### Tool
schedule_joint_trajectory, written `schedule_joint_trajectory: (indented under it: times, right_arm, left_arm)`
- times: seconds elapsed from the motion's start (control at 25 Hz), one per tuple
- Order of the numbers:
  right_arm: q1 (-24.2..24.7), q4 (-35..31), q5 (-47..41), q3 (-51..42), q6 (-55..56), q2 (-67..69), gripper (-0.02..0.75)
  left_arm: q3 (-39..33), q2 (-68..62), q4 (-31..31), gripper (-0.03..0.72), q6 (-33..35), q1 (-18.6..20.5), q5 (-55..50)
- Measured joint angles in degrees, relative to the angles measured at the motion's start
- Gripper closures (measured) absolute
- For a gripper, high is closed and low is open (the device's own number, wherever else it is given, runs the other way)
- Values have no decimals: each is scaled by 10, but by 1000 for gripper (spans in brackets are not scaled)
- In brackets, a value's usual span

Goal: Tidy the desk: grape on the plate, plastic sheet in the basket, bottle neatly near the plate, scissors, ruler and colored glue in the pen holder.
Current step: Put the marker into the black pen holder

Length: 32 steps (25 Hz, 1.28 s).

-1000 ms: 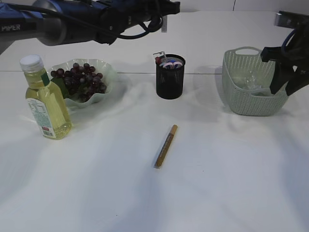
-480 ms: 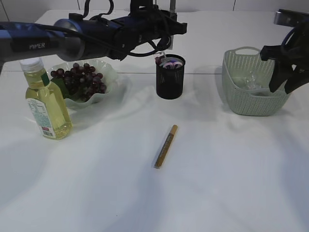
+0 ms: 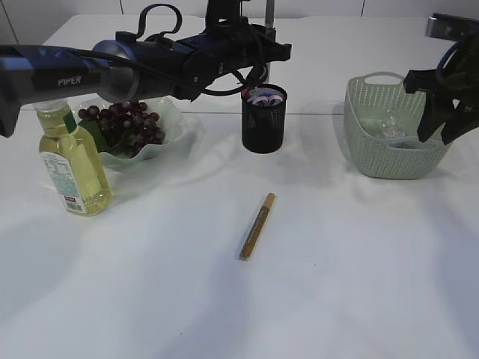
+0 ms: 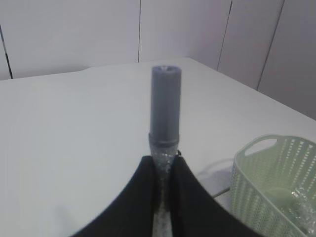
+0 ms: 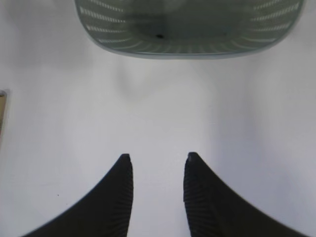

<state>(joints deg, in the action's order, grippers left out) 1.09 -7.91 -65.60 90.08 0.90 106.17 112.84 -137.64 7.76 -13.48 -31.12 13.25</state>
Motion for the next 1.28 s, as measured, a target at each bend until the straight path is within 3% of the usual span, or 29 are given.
schedule_joint_trajectory:
  times: [1.28]
  right_arm:
    - [0, 1, 0, 0, -9, 1, 447]
  left_arm:
    - [0, 12, 40, 655, 0, 13, -51]
